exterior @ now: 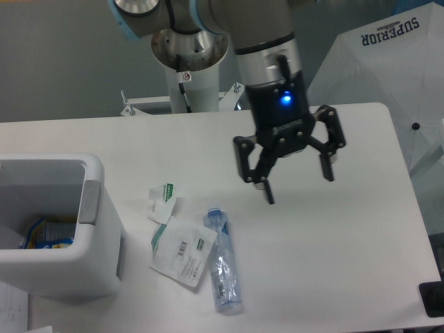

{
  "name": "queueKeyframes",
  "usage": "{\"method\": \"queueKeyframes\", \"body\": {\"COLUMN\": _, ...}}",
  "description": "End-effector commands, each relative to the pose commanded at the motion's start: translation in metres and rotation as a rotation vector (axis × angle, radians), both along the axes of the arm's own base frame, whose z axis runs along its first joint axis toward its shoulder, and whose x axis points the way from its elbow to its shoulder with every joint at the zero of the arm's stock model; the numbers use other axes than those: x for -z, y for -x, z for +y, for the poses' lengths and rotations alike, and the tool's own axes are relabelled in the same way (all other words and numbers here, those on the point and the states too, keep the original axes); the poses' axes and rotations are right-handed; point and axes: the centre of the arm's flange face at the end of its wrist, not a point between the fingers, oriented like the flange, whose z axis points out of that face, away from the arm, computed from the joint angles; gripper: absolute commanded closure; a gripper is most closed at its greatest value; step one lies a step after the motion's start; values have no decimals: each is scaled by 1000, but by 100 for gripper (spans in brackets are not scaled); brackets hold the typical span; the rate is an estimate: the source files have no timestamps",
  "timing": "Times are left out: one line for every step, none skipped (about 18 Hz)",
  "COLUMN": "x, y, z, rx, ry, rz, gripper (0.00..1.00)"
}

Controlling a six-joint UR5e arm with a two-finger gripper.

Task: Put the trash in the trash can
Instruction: 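Move the gripper over the clear plastic water bottle and lower it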

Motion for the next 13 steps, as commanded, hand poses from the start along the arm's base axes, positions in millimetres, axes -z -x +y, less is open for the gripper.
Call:
{"method": "queueKeyframes", "body": {"x": 4, "y": 2, "z": 0, "rx": 9, "ry": 16, "rz": 4, "gripper": 0}}
{"method": "queueKeyframes", "body": {"x": 11, "y": 6, "z": 1, "rx": 21, "ry": 33, "rz": 3, "gripper": 0}}
{"method": "queueKeyframes", "body": {"x": 14, "y": 9, "z": 2, "rx": 31, "ry": 43, "rz": 6, "gripper": 0}}
{"method": "queueKeyframes", "body": {"x": 19, "y": 11, "z": 4, "rx": 30, "ry": 50, "rz": 0, "gripper": 0}}
{"method": "queueKeyframes", "body": {"x": 29, "y": 15, "z": 6, "rx": 29, "ry": 61, "rz": -13, "gripper": 0}}
{"method": "queueKeyframes", "body": {"x": 37, "y": 17, "z": 10, "rx": 33, "ry": 68, "rz": -25, "gripper": 0}}
{"method": "queueKeyframes", "body": {"x": 46, "y": 18, "z": 12, "rx": 37, "ry": 75, "rz": -35, "gripper": 0}}
{"method": "queueKeyframes", "body": {"x": 60, "y": 24, "z": 15, "rx": 34, "ry": 85, "rz": -50, "gripper": 0}}
{"method": "queueKeyframes", "body": {"x": 69, "y": 30, "z": 20, "rx": 34, "ry": 89, "rz": -55, "gripper": 0}}
{"method": "queueKeyframes", "body": {"x": 76, "y": 33, "z": 23, "rx": 34, "ry": 85, "rz": -51, "gripper": 0}}
{"method": "queueKeyframes", "body": {"x": 83, "y": 35, "z": 25, "rx": 36, "ry": 80, "rz": -44, "gripper": 0}}
{"method": "queueKeyframes", "body": {"x": 94, "y": 36, "z": 29, "rx": 29, "ry": 81, "rz": -58, "gripper": 0}}
{"method": "queueKeyframes", "body": {"x": 104, "y": 36, "z": 32, "rx": 23, "ry": 85, "rz": -76, "gripper": 0}}
